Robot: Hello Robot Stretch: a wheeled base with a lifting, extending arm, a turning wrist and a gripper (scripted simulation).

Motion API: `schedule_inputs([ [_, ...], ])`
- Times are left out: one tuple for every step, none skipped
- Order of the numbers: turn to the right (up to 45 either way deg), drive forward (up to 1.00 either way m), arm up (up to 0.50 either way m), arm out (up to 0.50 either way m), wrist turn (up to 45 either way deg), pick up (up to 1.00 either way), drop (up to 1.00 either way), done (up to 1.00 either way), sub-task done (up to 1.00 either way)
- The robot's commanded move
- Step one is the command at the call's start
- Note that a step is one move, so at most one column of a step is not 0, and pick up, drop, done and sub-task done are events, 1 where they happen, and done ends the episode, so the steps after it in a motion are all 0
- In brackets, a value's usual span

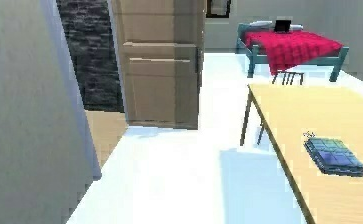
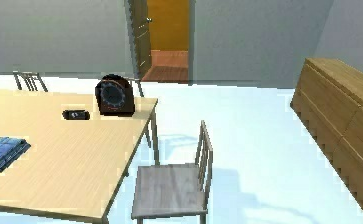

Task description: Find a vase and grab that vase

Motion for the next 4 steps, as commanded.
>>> schedule_inputs([
  [0.0, 0.1, 0.0, 0.0, 0.0, 0.0, 0.0, 0.0, 0.0],
  [-15.0, 0.0, 0.0, 0.0, 0.0, 0.0, 0.0, 0.0, 0.0],
  [0.0, 1.0, 0.0, 0.0, 0.0, 0.0, 0.0, 0.0, 0.0],
  [-6.0, 0.0, 0.0, 0.0, 0.0, 0.0, 0.0, 0.0, 0.0],
])
